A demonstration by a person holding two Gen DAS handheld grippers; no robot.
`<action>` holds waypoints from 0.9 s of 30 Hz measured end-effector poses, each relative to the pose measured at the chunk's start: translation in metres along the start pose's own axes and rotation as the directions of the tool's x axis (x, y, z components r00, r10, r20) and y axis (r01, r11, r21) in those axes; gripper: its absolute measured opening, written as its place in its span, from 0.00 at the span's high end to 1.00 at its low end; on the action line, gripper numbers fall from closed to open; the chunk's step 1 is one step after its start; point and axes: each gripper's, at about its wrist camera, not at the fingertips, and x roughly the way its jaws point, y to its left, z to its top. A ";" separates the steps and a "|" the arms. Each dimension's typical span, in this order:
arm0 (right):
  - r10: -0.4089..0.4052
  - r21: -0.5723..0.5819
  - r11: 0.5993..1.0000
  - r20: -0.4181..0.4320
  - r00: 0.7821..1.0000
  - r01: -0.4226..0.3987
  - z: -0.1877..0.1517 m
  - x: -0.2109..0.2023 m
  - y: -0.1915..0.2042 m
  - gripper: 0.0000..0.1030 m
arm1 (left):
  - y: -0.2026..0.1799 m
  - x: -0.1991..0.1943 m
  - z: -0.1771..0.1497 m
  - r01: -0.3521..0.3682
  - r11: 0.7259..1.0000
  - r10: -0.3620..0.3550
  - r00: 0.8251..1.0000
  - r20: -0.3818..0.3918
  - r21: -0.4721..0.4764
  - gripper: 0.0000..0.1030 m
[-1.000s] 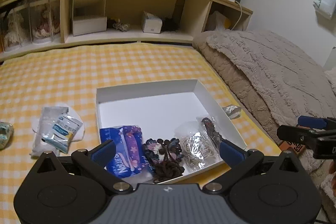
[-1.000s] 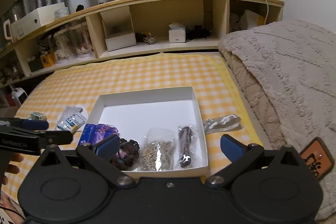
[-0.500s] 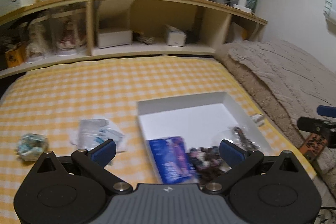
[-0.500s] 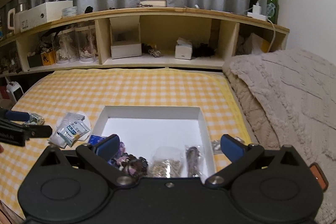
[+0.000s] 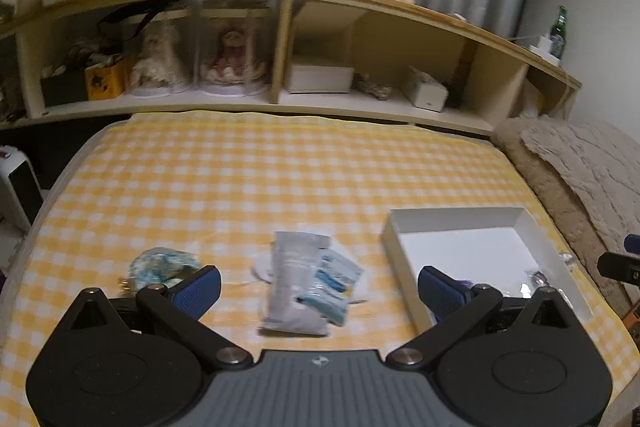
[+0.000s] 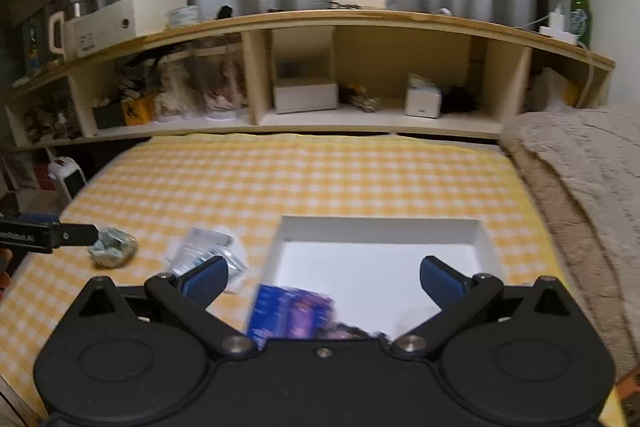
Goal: Organize soft objects
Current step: 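Open both tools to release the bags and lift away from the box, then grasp the brocade pouch with the left tool while the right tool grasps the medicine sachet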
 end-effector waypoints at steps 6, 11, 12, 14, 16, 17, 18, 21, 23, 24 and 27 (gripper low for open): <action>0.067 -0.002 0.998 0.051 0.996 -0.067 0.003 0.026 0.040 0.00 | 0.043 0.012 0.005 -0.054 0.997 0.055 0.998 0.012 -0.056 0.00; 0.143 -0.005 0.990 0.050 0.988 -0.143 -0.001 0.053 0.069 0.00 | 0.069 0.026 0.006 -0.121 0.992 0.122 0.992 0.028 -0.038 0.00; 0.147 -0.003 0.989 0.046 0.988 -0.147 -0.002 0.059 0.074 0.00 | 0.073 0.029 0.006 -0.135 0.990 0.136 0.990 0.032 -0.027 0.00; 0.155 0.002 0.988 0.042 0.987 -0.155 -0.005 0.071 0.083 0.00 | 0.082 0.033 0.005 -0.149 0.989 0.150 0.988 0.046 -0.023 0.00; 0.165 0.018 0.986 0.046 0.985 -0.166 -0.009 0.082 0.088 0.00 | 0.090 0.038 0.004 -0.146 0.989 0.147 0.987 0.056 -0.025 0.00; 0.168 0.033 0.985 0.045 0.985 -0.169 -0.011 0.088 0.090 0.00 | 0.093 0.040 0.004 -0.140 0.990 0.142 0.988 0.057 -0.022 0.00; 0.169 0.050 0.984 0.039 0.985 -0.171 -0.013 0.094 0.091 0.00 | 0.096 0.043 0.005 -0.136 0.991 0.137 0.989 0.054 -0.018 0.00; 0.151 0.083 0.985 0.018 0.988 -0.152 -0.015 0.113 0.095 0.00 | 0.107 0.056 0.008 -0.155 0.988 0.156 0.987 0.043 -0.029 0.00; 0.102 0.087 0.991 0.017 0.995 -0.103 -0.015 0.125 0.099 0.00 | 0.115 0.065 0.009 -0.190 0.979 0.193 0.980 0.038 -0.071 0.00; 0.090 0.087 0.992 0.010 0.996 -0.090 -0.014 0.132 0.101 0.00 | 0.120 0.070 0.010 -0.205 0.973 0.210 0.977 0.031 -0.104 0.00; 0.123 0.102 0.988 -0.022 0.992 -0.120 -0.010 0.153 0.101 0.00 | 0.137 0.082 0.010 -0.172 0.962 0.182 0.983 0.028 -0.214 0.00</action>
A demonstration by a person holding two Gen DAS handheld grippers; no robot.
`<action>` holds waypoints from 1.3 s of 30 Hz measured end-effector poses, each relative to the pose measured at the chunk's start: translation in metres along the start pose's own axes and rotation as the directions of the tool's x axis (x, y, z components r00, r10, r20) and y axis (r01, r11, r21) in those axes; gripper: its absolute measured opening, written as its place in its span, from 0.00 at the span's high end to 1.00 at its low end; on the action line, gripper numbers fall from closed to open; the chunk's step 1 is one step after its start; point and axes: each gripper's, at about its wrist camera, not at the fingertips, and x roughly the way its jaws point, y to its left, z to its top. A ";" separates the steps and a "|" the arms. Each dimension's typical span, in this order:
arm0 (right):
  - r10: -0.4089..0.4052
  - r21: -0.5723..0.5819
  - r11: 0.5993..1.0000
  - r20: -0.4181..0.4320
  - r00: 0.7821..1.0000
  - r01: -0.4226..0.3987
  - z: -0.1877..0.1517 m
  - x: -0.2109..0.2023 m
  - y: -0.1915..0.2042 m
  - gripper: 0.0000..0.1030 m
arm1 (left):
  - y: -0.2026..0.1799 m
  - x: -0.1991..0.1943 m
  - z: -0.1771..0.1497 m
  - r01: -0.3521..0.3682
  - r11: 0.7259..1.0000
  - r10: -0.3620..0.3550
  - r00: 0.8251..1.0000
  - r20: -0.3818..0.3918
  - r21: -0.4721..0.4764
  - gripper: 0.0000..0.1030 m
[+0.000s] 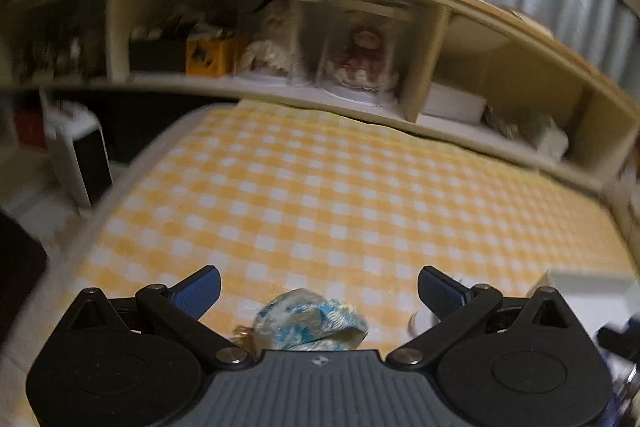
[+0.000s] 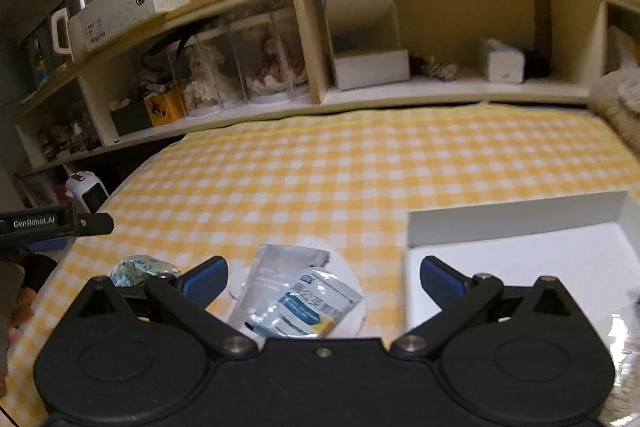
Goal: Organize soft objects
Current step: 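Grasp the brocade pouch with the left tool while the right tool grasps the medicine sachet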
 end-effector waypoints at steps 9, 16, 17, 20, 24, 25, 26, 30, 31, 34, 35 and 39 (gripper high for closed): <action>0.005 0.165 0.986 -0.176 0.984 0.024 0.004 0.073 -0.004 0.65 | 0.015 0.039 -0.007 -0.001 0.999 -0.002 0.998 -0.064 -0.041 0.00; 0.009 0.093 0.996 -0.303 0.953 0.020 -0.023 0.118 0.009 0.72 | 0.018 0.062 -0.016 -0.014 1.000 0.013 0.998 -0.059 -0.007 0.00; -0.005 0.007 1.000 -0.297 0.955 0.007 -0.029 0.116 0.017 0.72 | 0.017 0.067 -0.018 -0.016 1.000 0.016 0.997 -0.074 0.004 0.00; -0.054 -0.218 0.976 -0.313 0.948 -0.016 -0.049 0.103 0.038 0.73 | 0.012 0.077 -0.024 -0.011 0.999 0.015 0.993 -0.113 0.035 0.00; -0.044 -0.313 0.948 -0.331 0.942 -0.065 -0.072 0.074 0.044 0.73 | 0.007 0.085 -0.030 -0.029 0.996 0.042 0.985 -0.167 0.082 0.01; -0.030 -0.311 0.947 -0.341 0.940 -0.082 -0.076 0.066 0.044 0.73 | 0.007 0.086 -0.032 -0.031 0.996 0.046 0.984 -0.174 0.089 0.02; -0.020 -0.313 0.945 -0.349 0.937 -0.097 -0.079 0.058 0.044 0.73 | 0.007 0.086 -0.033 -0.032 0.995 0.049 0.982 -0.184 0.095 0.05; 0.017 -0.351 0.922 -0.389 0.921 -0.165 -0.094 0.032 0.051 0.73 | 0.007 0.089 -0.040 -0.045 0.989 0.078 0.969 -0.235 0.143 0.15; 0.034 -0.352 0.917 -0.403 0.915 -0.189 -0.098 0.025 0.052 0.73 | 0.006 0.088 -0.041 -0.047 0.984 0.086 0.969 -0.230 0.170 0.17; 0.099 -0.349 0.898 -0.436 0.895 -0.269 -0.108 0.005 0.056 0.73 | 0.004 0.085 -0.043 -0.056 0.979 0.102 0.968 -0.228 0.198 0.27; 0.116 -0.344 0.895 -0.437 0.892 -0.284 -0.110 -0.001 0.056 0.71 | 0.005 0.083 -0.043 -0.054 0.979 0.098 0.969 -0.225 0.195 0.35; 0.148 -0.161 0.961 -0.388 0.910 -0.225 -0.111 -0.025 0.038 0.55 | 0.008 0.076 -0.043 -0.034 0.987 0.068 0.973 -0.222 0.154 0.44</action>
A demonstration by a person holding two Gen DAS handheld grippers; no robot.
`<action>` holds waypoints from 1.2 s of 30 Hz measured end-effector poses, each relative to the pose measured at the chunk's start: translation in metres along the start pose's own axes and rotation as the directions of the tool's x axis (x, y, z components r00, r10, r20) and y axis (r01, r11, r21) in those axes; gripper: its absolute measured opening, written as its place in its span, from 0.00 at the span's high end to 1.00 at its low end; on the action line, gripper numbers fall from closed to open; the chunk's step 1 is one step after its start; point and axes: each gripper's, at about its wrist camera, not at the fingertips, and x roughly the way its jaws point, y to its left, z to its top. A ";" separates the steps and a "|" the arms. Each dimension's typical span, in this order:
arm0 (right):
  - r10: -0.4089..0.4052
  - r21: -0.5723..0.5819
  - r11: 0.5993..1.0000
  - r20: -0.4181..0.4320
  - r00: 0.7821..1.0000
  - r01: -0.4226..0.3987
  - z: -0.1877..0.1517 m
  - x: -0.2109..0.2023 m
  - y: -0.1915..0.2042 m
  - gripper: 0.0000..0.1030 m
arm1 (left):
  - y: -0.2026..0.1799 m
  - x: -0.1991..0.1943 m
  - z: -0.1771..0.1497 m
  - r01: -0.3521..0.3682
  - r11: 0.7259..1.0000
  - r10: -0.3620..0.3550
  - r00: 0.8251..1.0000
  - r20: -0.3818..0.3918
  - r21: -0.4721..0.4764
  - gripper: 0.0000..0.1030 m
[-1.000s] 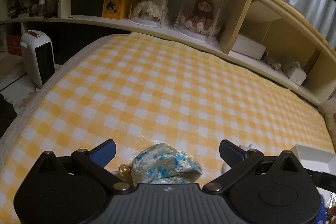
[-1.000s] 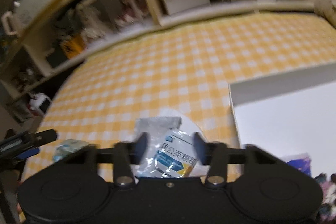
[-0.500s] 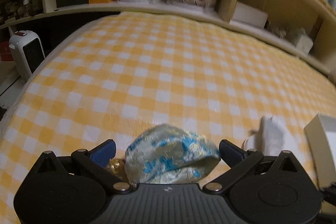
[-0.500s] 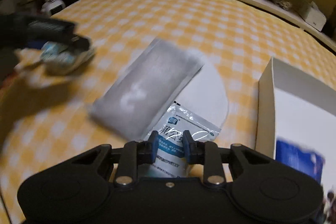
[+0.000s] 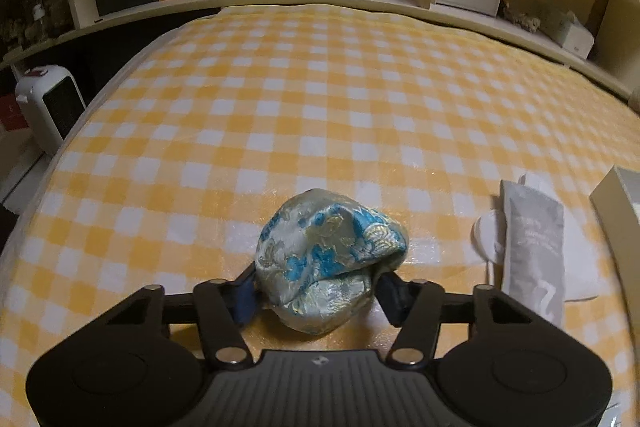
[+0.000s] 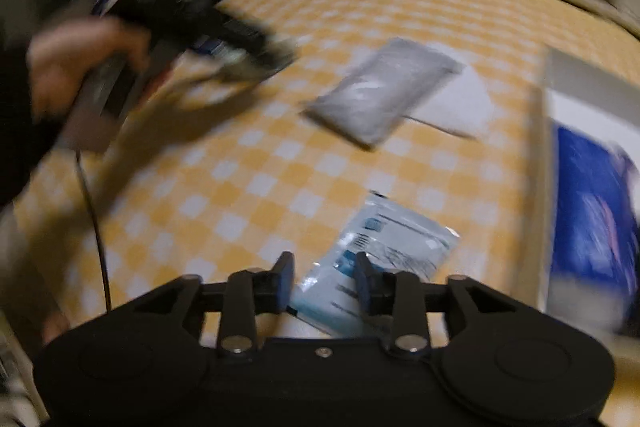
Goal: Organize soft objects
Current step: 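Grasp the brocade pouch with the left tool while the right tool grasps the medicine sachet, then lift the pouch and sachet with both tools and carry them over the box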
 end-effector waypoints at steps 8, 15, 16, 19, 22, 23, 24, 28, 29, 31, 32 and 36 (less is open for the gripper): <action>-0.149 0.268 0.955 0.058 0.987 0.129 -0.007 -0.008 -0.011 0.25 | -0.005 -0.014 0.002 0.071 0.996 -0.070 0.997 0.010 -0.058 0.47; -0.183 0.311 0.937 0.040 0.982 0.161 -0.006 0.015 -0.007 0.20 | -0.026 -0.032 0.004 0.132 0.990 -0.130 0.991 0.042 -0.043 0.47; -0.190 0.289 0.942 0.040 0.981 0.171 -0.006 0.018 -0.004 0.19 | -0.029 -0.035 0.003 0.139 0.990 -0.137 0.990 0.045 -0.038 0.47; -0.220 0.184 0.961 0.044 0.974 0.209 -0.012 0.024 0.006 0.18 | -0.037 -0.042 0.001 0.159 0.987 -0.158 0.986 0.049 -0.016 0.47; -0.226 0.137 0.967 0.055 0.973 0.217 -0.016 0.021 0.008 0.28 | -0.044 -0.050 -0.003 0.178 0.984 -0.178 0.983 0.047 0.001 0.47; -0.231 0.137 0.965 0.052 0.972 0.222 -0.016 0.019 0.007 0.33 | -0.046 -0.053 -0.004 0.185 0.983 -0.185 0.982 0.048 0.007 0.47; -0.229 0.141 0.965 0.048 0.972 0.220 -0.015 0.017 0.004 0.38 | -0.048 -0.056 -0.006 0.191 0.982 -0.191 0.980 0.050 0.014 0.47; -0.199 0.122 0.974 0.046 0.979 0.192 -0.015 0.010 0.000 0.48 | -0.055 -0.069 -0.014 0.209 0.977 -0.211 0.976 0.053 0.036 0.47; -0.189 0.122 0.976 0.051 0.981 0.182 -0.014 0.008 0.000 0.50 | -0.056 -0.072 -0.016 0.212 0.976 -0.214 0.975 0.055 0.039 0.47; -0.160 0.131 0.980 0.067 0.985 0.150 -0.012 0.001 -0.001 0.63 | -0.057 -0.080 -0.018 0.220 0.975 -0.223 0.973 0.068 0.043 0.47; -0.149 0.130 0.982 0.075 0.986 0.139 -0.010 -0.001 -0.001 0.63 | -0.058 -0.085 -0.019 0.225 0.973 -0.228 0.971 0.078 0.044 0.47; -0.135 0.122 0.985 0.120 0.984 0.120 -0.004 -0.016 -0.002 0.90 | -0.060 -0.107 -0.022 0.244 0.969 -0.248 0.961 0.122 0.047 0.47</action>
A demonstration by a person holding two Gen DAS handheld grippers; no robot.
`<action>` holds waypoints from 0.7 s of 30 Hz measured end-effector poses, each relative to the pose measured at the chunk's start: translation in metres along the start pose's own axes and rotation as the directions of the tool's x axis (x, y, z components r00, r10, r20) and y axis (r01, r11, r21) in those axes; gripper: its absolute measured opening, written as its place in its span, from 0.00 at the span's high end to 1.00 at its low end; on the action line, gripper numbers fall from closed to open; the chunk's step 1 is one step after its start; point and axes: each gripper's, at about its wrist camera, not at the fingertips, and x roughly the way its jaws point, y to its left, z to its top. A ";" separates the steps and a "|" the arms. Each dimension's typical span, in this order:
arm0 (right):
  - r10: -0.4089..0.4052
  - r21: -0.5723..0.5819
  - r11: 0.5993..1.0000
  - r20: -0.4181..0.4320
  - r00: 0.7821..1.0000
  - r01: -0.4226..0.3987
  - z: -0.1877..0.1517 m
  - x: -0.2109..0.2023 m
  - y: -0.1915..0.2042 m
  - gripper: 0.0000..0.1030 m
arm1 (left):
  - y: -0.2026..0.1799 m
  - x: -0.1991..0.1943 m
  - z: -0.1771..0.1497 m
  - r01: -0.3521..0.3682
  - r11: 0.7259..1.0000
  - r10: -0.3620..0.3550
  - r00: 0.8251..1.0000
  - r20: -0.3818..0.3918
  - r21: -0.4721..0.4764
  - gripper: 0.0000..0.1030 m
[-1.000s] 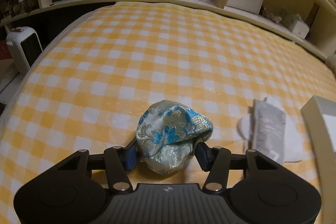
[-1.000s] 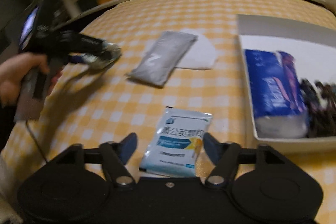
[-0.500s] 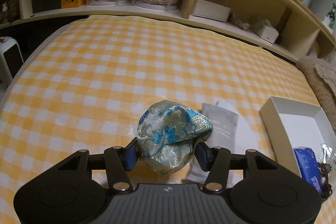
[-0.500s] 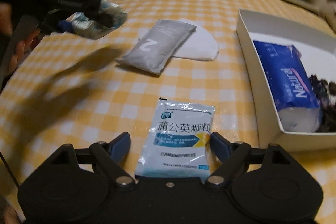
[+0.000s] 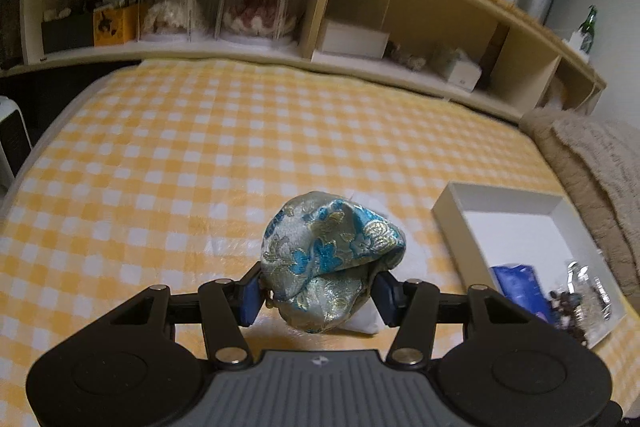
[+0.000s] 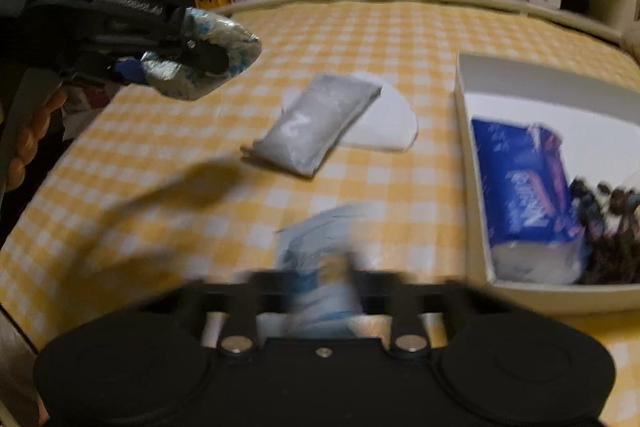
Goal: Organize soft objects
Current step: 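Lift the pouch and sachet with both tools and carry them over the box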
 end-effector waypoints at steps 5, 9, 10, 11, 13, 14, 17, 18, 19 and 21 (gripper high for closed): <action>0.009 0.012 1.000 0.024 1.000 -0.010 0.008 -0.013 -0.006 0.90 | -0.009 -0.025 -0.001 0.029 1.000 -0.029 0.998 0.050 0.000 0.47; 0.021 0.009 1.000 0.007 1.000 -0.021 0.005 -0.013 -0.005 0.55 | -0.018 -0.036 -0.003 0.046 0.999 -0.047 0.997 0.069 0.010 0.47; 0.011 -0.003 1.000 -0.005 1.000 -0.011 0.003 -0.011 -0.003 0.38 | -0.019 -0.037 -0.003 0.050 0.999 -0.050 0.996 0.071 0.011 0.46; 0.002 -0.011 1.000 -0.015 1.000 -0.002 0.001 -0.008 -0.002 0.33 | -0.021 -0.038 -0.004 0.053 0.999 -0.053 0.996 0.070 0.013 0.46; -0.002 -0.018 1.000 -0.047 0.999 0.001 -0.004 -0.002 0.001 0.28 | -0.023 -0.038 -0.006 0.053 0.999 -0.054 0.996 0.066 0.013 0.46; 0.004 -0.013 1.000 -0.065 0.998 -0.005 -0.006 0.000 0.001 0.26 | -0.024 -0.037 -0.007 0.054 0.998 -0.055 0.997 0.062 0.014 0.46; 0.001 -0.019 1.000 -0.106 0.994 -0.003 -0.012 0.011 0.004 0.21 | -0.023 -0.036 -0.008 0.061 0.998 -0.061 0.997 0.055 0.017 0.46; -0.010 -0.032 0.999 -0.121 0.993 0.006 -0.014 0.015 0.006 0.21 | -0.023 -0.036 -0.008 0.061 0.998 -0.062 0.997 0.054 0.018 0.46; -0.018 -0.048 0.999 -0.138 0.990 0.012 -0.016 0.020 0.008 0.21 | -0.023 -0.035 -0.008 0.061 0.998 -0.062 0.997 0.053 0.017 0.46; -0.035 -0.105 0.994 -0.136 0.990 0.021 -0.021 0.023 0.013 0.22 | -0.023 -0.034 -0.008 0.063 0.998 -0.064 0.997 0.051 0.016 0.46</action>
